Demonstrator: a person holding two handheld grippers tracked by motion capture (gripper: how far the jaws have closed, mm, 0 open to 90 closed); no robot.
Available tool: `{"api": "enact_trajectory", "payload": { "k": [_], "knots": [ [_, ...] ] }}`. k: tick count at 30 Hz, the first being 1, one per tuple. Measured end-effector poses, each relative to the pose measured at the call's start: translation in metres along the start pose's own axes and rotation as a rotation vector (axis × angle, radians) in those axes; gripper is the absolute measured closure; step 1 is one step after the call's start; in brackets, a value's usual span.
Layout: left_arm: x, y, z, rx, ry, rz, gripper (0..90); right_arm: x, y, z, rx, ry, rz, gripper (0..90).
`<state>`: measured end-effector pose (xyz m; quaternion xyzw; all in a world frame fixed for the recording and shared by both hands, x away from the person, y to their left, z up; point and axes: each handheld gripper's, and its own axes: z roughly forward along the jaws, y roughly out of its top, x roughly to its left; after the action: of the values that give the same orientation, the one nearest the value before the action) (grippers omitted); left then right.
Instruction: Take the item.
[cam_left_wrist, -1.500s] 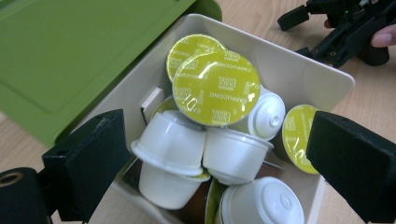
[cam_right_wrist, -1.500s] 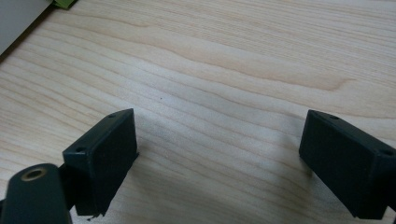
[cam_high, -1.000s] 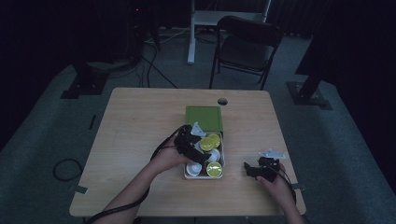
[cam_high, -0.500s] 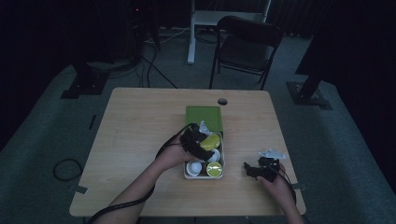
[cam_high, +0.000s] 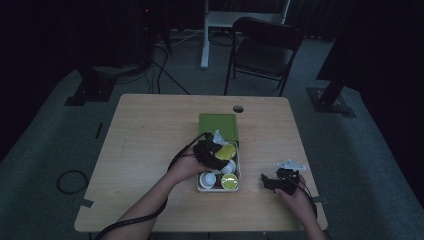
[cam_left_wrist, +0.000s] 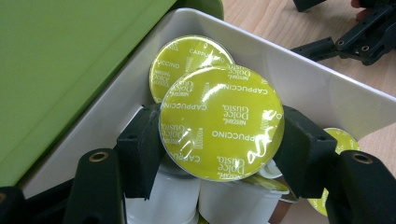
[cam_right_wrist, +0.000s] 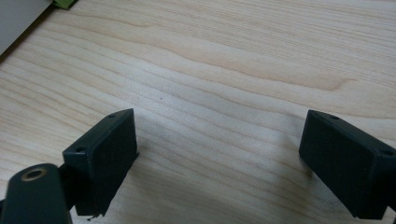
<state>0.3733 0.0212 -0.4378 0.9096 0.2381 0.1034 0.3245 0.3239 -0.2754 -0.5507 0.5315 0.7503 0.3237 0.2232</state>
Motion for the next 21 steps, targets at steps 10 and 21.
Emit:
{"api": "enact_trajectory", "payload": {
  "k": [10,21],
  "knots": [
    [-0.001,0.000,-0.014,-0.031,0.001,-0.006,38.3,0.000,0.000,0.000,0.000,0.000,0.000,10.8],
    [0.000,0.000,-0.035,-0.033,-0.002,-0.006,38.3,0.000,0.000,0.000,0.000,0.000,0.001,10.8]
  ]
}}
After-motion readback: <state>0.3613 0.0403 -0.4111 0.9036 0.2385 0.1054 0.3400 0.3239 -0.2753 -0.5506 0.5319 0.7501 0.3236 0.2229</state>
